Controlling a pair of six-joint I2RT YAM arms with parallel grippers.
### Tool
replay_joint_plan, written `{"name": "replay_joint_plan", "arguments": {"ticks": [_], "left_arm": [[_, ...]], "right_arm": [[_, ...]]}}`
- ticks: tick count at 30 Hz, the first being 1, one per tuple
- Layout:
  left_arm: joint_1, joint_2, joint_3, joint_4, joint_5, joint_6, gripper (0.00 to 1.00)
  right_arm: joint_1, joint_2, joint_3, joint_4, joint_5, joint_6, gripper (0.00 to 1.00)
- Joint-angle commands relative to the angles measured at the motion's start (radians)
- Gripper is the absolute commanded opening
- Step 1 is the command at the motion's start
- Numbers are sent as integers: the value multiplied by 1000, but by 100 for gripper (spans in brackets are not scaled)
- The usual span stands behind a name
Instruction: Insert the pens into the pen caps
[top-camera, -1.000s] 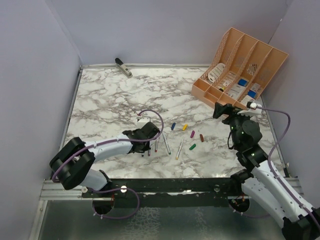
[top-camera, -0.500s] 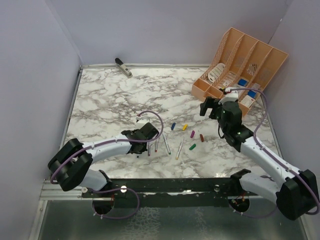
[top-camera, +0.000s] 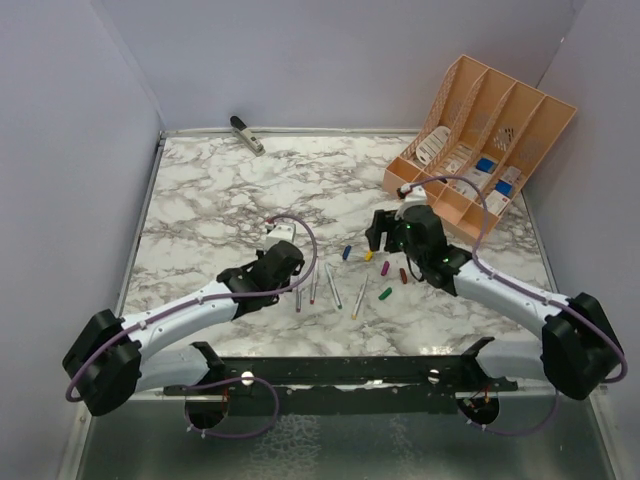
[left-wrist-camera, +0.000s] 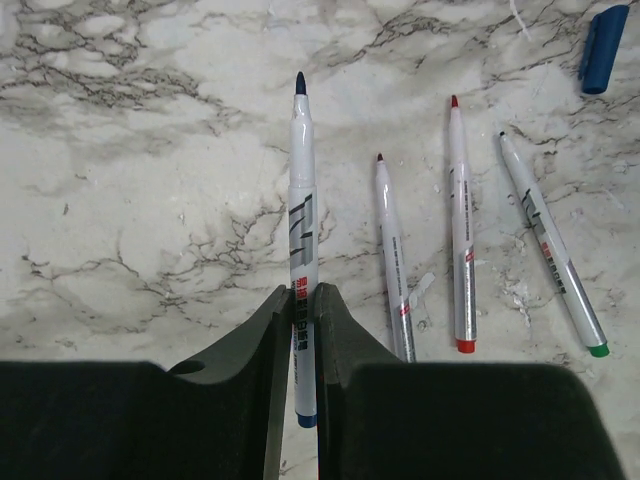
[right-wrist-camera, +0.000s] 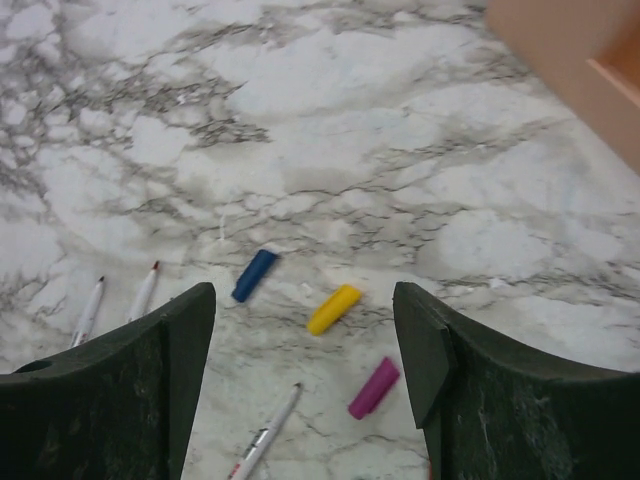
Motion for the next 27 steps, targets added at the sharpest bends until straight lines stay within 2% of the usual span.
{"name": "replay_joint_plan", "arguments": {"ticks": [1, 3, 8, 14, 18, 22, 27], "left_arm": [[-3, -52, -44, 124, -53, 104, 0], [-3, -60, -56, 148, -60, 128, 0], [-2, -87, -91, 226, -61, 185, 0], [-4, -169, -149, 314, 30, 247, 0], [-4, -247, -184, 352, 90, 284, 0], [-6, -309, -212, 379, 133, 317, 0], [-5, -303, -213, 375, 151, 320, 0]], "right_arm": [[132, 96, 80, 1, 104, 24, 71], [155, 131, 98, 0, 125, 38, 69], [184, 220, 148, 8, 111, 66, 48], [258, 380, 279, -67, 172, 110, 52], [271, 475, 345, -152, 242, 191, 50], [275, 510, 353, -177, 288, 252, 50], [275, 532, 362, -209, 357, 311, 50]]}}
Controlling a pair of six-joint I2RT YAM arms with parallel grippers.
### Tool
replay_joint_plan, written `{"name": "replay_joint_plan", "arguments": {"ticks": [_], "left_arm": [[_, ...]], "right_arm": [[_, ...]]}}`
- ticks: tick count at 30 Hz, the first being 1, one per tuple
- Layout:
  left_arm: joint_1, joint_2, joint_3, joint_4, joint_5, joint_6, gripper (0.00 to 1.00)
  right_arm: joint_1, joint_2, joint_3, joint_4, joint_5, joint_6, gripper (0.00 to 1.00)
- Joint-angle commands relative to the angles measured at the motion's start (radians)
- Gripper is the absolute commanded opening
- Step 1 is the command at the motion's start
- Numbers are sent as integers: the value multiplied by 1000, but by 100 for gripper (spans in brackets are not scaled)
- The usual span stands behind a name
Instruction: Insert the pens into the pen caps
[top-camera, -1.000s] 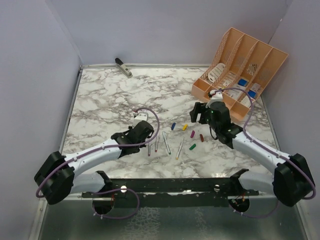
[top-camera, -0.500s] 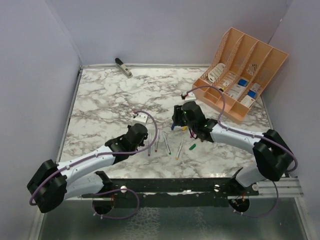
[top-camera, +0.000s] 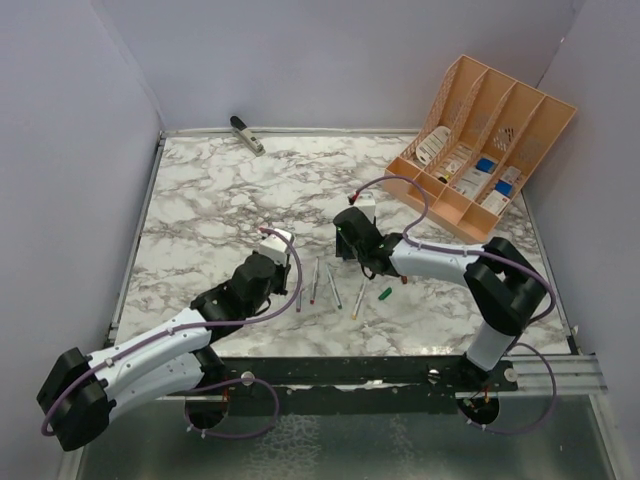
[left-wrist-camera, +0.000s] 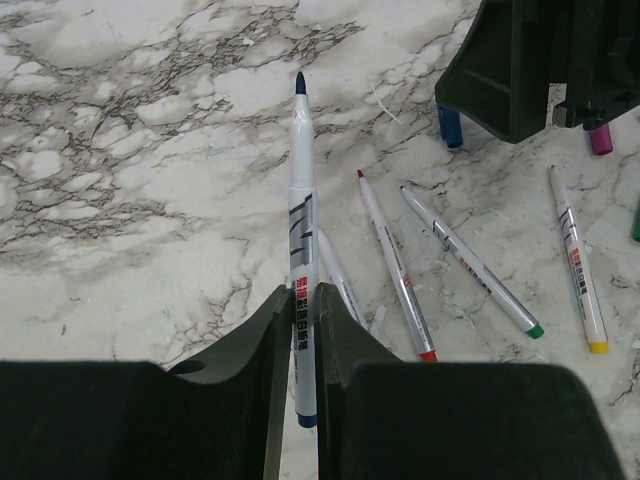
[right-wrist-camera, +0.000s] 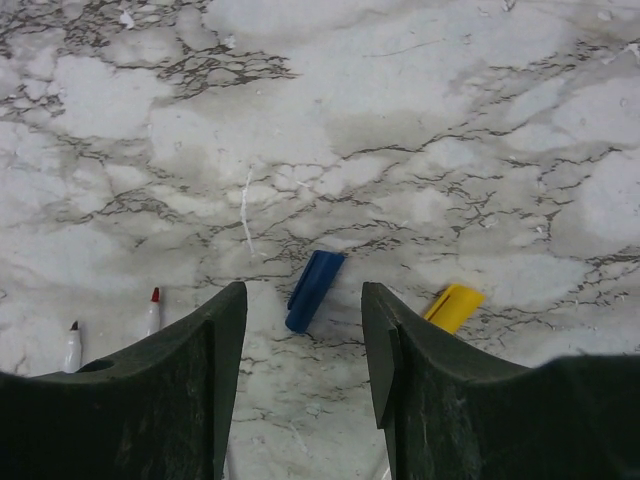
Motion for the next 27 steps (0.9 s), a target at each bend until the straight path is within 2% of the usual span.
{"name": "replay_joint_plan", "arguments": {"ticks": [1, 19, 27], "left_arm": [[-6, 8, -1, 35, 54, 28, 0], [-5, 36, 6, 42, 80, 29, 0], [-5, 43, 15, 39, 74, 28, 0]], "right_arm": [[4, 29, 31, -53, 107, 88, 50], [4, 125, 60, -70, 83, 134, 49], [4, 153, 78, -78, 75, 131, 45]]}}
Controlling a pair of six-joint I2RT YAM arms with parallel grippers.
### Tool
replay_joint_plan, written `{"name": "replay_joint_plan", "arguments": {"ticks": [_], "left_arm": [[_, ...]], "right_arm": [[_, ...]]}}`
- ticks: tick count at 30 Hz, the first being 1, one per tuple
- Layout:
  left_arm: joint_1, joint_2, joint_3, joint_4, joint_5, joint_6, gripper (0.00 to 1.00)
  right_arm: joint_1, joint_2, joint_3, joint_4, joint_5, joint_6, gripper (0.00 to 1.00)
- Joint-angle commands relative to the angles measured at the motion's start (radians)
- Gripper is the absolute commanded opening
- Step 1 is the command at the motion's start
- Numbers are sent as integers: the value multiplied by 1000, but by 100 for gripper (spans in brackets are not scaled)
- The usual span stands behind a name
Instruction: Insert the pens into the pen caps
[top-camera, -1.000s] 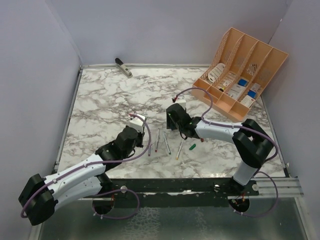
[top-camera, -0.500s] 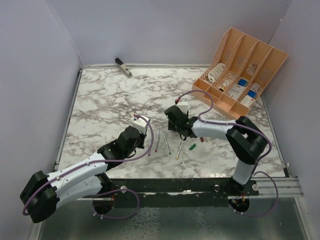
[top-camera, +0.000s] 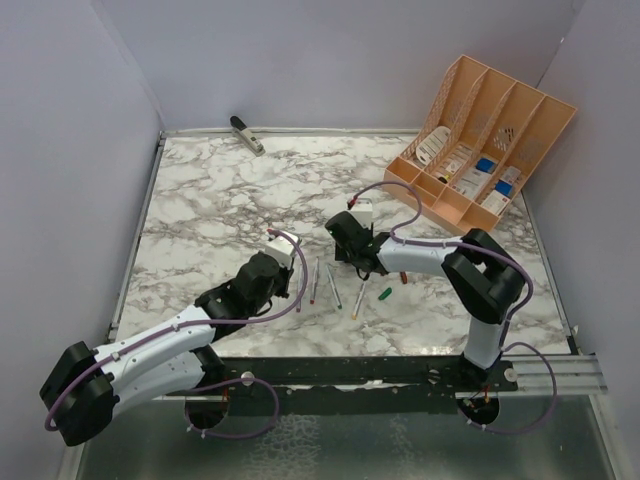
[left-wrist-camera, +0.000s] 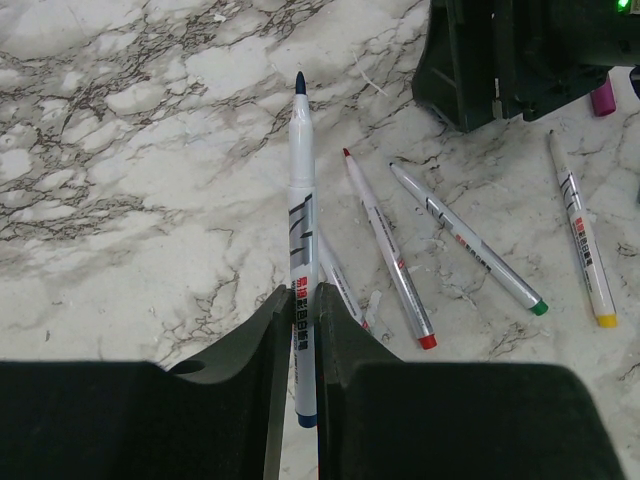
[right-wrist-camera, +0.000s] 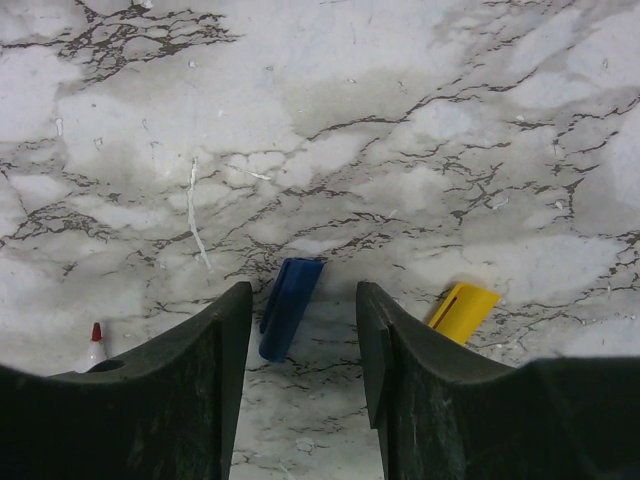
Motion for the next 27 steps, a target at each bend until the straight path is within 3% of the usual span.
{"name": "replay_joint_plan", "arguments": {"ticks": [1, 10, 13, 17, 27], "left_arm": [[-5, 0, 15, 33, 15, -3, 0], [-5, -7, 11, 33, 2, -20, 0], [-6, -9, 12, 32, 0, -19, 0], [-5, 1, 13, 42, 5, -17, 0], [-6, 16, 23, 84, 20, 11, 0]], "right_arm": [[4, 34, 30, -19, 16, 18, 44], [5, 31, 26, -74, 19, 49, 25], [6, 28, 12, -76, 16, 51, 10], [6, 29, 9, -75, 20, 41, 2], [6, -105, -37, 40, -10, -102, 1]]}}
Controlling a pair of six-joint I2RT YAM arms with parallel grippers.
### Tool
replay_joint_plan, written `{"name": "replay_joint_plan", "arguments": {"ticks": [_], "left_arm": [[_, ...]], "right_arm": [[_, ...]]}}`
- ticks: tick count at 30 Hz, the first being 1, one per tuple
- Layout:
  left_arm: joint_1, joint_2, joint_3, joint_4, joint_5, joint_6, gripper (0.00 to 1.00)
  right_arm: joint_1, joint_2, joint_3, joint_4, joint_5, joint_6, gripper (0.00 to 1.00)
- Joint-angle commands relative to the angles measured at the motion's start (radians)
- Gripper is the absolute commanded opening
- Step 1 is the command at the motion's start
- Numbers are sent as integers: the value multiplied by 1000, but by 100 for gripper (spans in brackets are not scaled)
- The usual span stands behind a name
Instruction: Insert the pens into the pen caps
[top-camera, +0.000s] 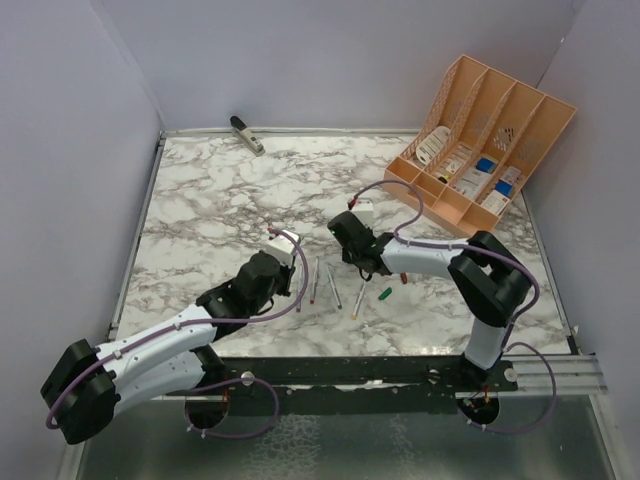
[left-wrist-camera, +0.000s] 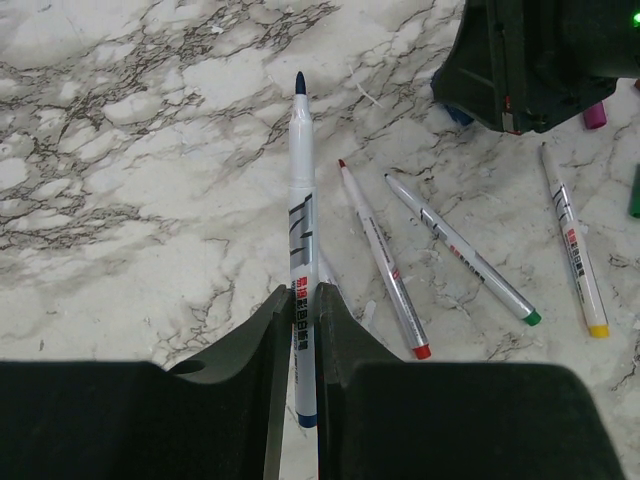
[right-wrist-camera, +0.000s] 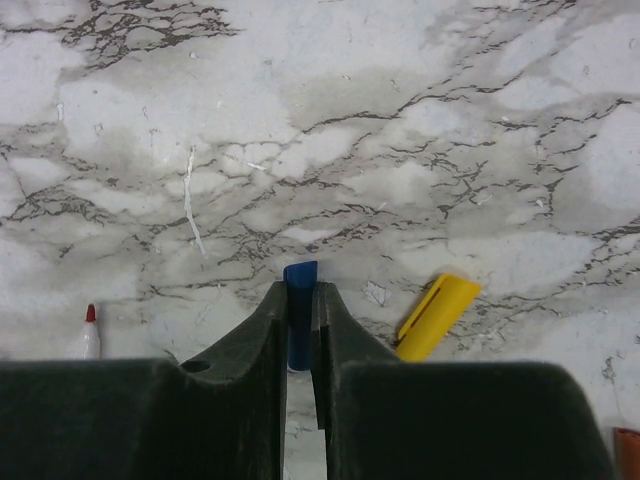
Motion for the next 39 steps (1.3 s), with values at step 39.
{"name": "replay_joint_plan", "arguments": {"ticks": [39], "left_arm": [[-6, 70, 41, 512, 442, -19, 0]], "right_arm": [[4, -643, -570, 1405, -345, -346, 1]]}}
